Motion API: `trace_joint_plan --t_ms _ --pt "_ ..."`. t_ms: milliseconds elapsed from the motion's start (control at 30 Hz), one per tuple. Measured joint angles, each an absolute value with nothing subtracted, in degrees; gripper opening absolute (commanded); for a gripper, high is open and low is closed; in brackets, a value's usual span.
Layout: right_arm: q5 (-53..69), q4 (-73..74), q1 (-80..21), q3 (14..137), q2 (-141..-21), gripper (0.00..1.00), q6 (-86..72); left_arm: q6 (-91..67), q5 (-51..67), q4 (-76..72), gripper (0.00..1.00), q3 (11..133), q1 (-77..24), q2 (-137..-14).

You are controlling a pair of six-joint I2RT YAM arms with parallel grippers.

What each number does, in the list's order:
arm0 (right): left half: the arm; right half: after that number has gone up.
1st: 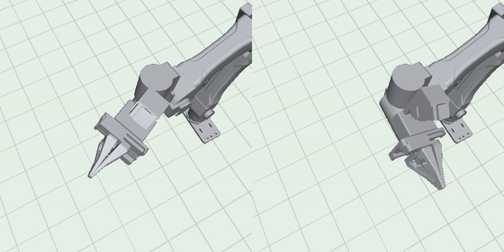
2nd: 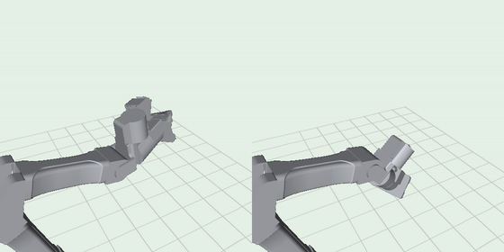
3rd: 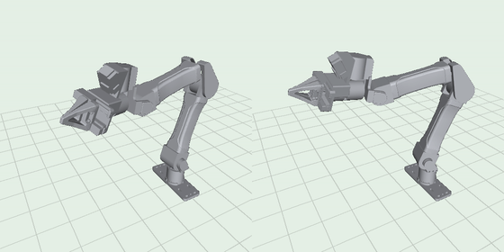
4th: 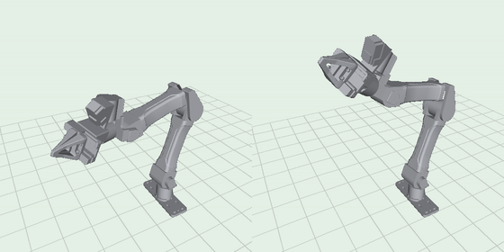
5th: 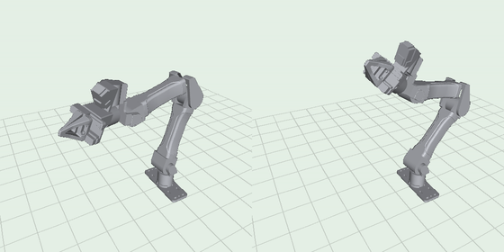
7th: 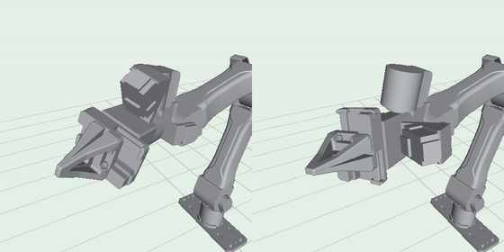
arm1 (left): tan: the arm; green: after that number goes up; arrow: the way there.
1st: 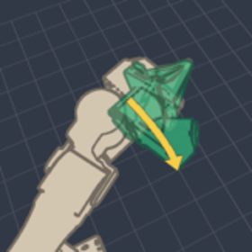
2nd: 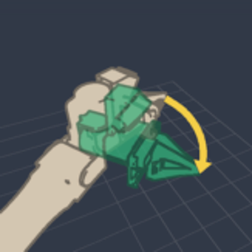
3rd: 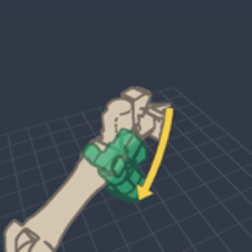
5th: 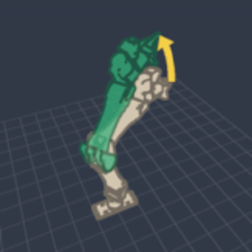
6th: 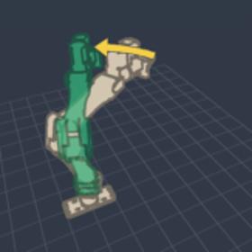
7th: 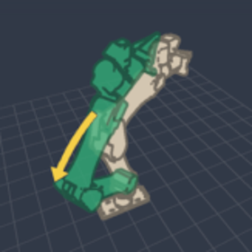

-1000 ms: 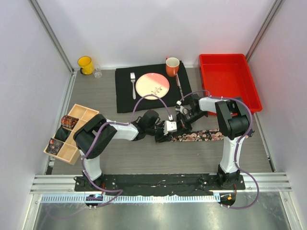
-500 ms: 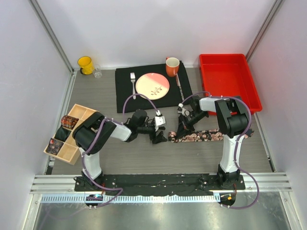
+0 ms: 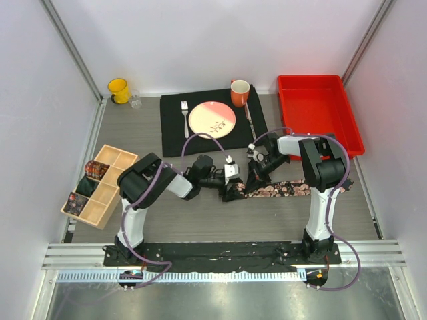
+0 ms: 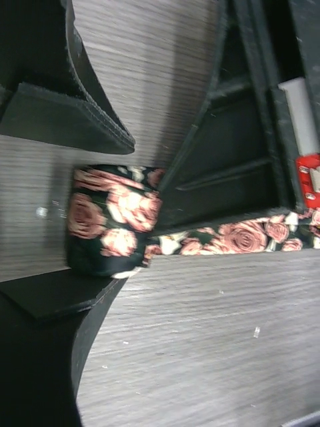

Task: Roll the ties
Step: Roll the tie at the center of the board.

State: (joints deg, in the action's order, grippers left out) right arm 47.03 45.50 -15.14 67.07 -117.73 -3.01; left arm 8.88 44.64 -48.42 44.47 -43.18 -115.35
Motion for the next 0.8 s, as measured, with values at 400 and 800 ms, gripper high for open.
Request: trace_joint_plan --t_ms 400,800 --pt "47.11 44.71 -15.14 66.57 -117.60 0.01 -3.60 3.53 45.06 -56.14 0.46 45.01 -44.66 -118.98" --pt "48.27 42.94 -15.31 65.56 -116.29 0.30 -6.00 9.43 38.98 -43.83 0.12 45.58 -46.15 -113.86"
